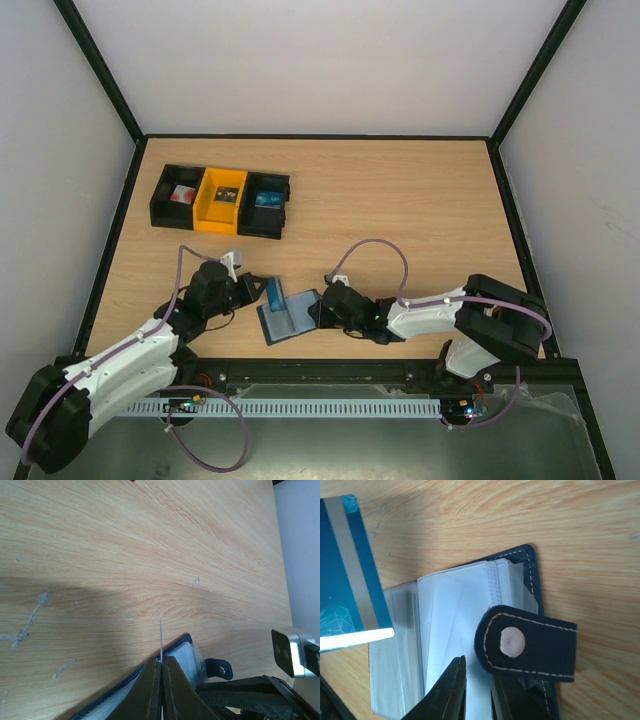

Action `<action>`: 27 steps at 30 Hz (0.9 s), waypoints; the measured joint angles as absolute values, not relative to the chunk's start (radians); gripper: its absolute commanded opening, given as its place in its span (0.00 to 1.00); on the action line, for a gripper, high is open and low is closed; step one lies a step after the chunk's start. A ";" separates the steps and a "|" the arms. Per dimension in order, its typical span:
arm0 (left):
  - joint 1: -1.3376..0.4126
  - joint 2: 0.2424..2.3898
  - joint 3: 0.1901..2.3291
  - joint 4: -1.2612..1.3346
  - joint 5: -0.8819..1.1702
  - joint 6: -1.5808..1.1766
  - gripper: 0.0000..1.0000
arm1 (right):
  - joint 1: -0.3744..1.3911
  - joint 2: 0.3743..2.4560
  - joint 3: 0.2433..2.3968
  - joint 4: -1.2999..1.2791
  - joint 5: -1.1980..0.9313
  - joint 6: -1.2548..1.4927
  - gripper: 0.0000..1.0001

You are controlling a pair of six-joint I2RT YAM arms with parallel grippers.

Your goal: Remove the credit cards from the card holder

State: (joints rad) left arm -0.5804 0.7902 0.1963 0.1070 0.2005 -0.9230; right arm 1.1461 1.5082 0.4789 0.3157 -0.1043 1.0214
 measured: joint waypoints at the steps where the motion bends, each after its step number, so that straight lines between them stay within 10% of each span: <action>1: -0.576 0.798 0.204 0.104 0.202 -0.916 0.03 | 1.143 1.501 0.474 0.312 -0.094 1.022 0.15; 27: -0.555 0.739 0.233 0.253 0.678 -0.858 0.03 | 1.130 1.007 0.454 0.234 -0.100 0.818 0.40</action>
